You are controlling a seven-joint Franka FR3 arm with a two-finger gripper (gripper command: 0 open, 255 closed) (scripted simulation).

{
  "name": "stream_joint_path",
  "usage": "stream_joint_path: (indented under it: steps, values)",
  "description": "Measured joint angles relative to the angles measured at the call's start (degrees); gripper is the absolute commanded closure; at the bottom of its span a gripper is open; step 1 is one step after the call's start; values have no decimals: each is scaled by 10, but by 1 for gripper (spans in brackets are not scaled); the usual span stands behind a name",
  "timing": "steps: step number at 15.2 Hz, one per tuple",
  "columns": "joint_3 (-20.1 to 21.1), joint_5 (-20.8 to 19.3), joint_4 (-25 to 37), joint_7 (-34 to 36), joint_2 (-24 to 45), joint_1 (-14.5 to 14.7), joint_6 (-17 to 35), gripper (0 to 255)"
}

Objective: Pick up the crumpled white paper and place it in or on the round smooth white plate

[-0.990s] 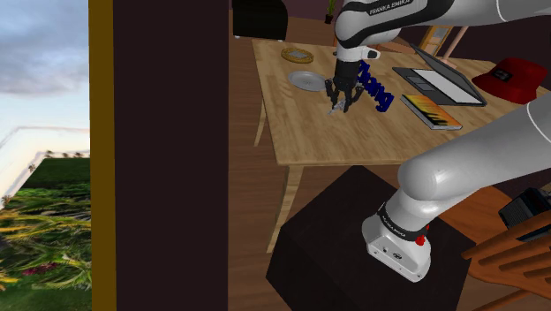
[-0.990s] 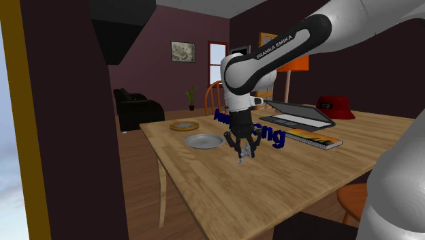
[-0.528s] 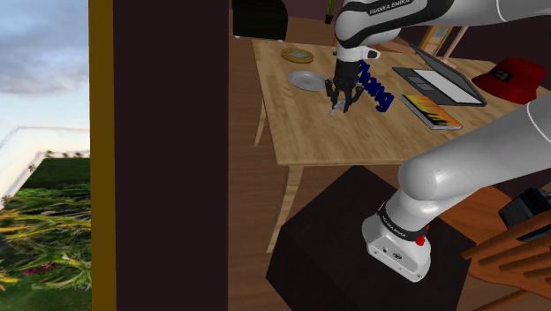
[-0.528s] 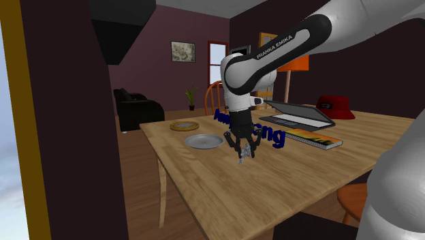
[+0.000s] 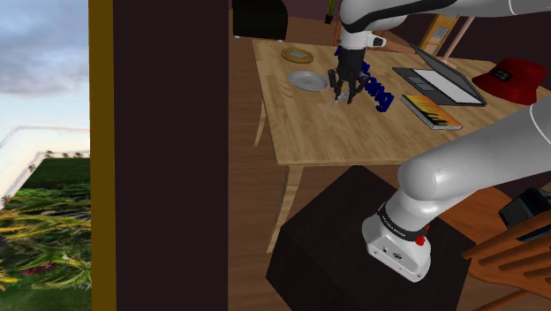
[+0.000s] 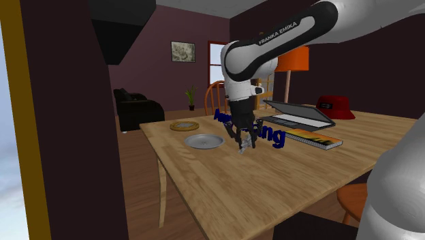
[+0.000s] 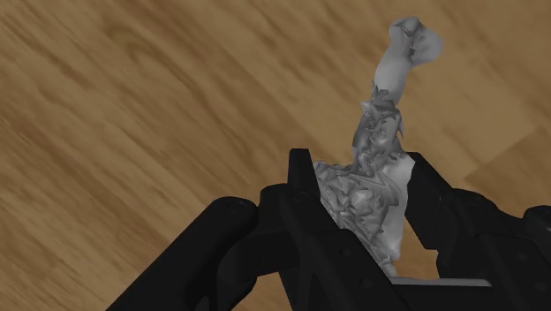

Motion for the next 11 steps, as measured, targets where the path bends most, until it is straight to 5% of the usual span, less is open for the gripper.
stream_joint_path:
  steps: [11]
  values:
    - [0,0,76,-1,0,0,-76,255]
